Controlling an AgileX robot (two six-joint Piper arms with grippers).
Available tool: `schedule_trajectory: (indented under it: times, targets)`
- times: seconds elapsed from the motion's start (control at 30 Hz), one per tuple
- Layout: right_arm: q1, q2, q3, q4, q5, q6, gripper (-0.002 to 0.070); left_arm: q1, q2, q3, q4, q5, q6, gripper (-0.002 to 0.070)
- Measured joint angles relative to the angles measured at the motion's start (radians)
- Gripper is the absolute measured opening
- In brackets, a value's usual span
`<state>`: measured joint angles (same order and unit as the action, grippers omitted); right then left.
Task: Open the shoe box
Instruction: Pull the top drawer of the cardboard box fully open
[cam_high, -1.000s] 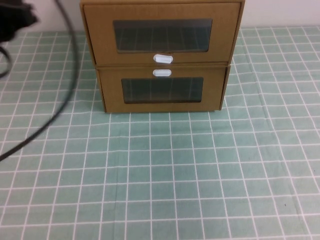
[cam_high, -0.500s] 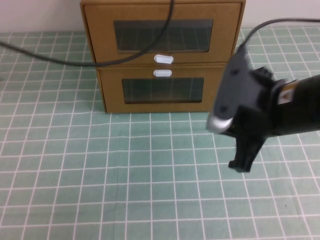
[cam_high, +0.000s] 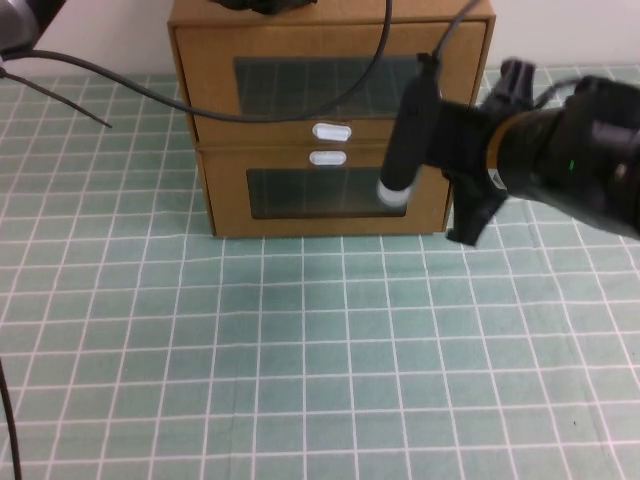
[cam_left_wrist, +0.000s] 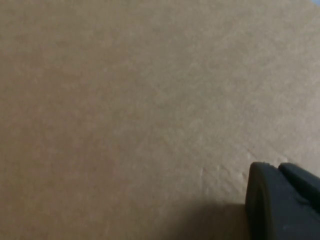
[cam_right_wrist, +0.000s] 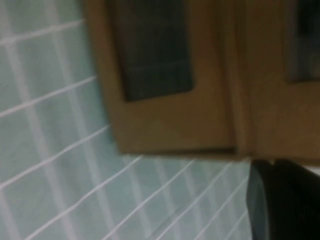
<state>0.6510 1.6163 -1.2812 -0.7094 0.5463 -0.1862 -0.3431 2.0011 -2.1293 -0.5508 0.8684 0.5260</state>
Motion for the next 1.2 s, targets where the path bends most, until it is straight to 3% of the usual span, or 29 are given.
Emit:
schedule_trajectory:
  times: [0.17, 0.3, 0.53, 0.83, 1.2]
  targets:
    - [0.082, 0.034, 0.061, -0.678, -0.076, 0.575, -0.0013, 0.013, 0.002, 0.000, -0.042, 0.023, -0.006, -0.0005]
    - [0.147, 0.108, 0.065, -0.899, -0.056, 0.772, -0.0013, 0.013, 0.002, -0.002, -0.049, 0.032, -0.006, -0.0005]
    - [0.188, 0.232, 0.015, -0.940, 0.007, 0.840, 0.0013, 0.013, 0.002, -0.004, -0.051, 0.040, -0.006, -0.0005]
    - [0.188, 0.315, -0.115, -0.944, 0.045, 0.866, 0.0212, 0.013, 0.002, -0.006, -0.052, 0.047, -0.006, -0.0005]
    - [0.167, 0.439, -0.280, -0.950, 0.050, 0.869, 0.0229, 0.013, 0.002, -0.006, -0.055, 0.052, -0.006, -0.0005]
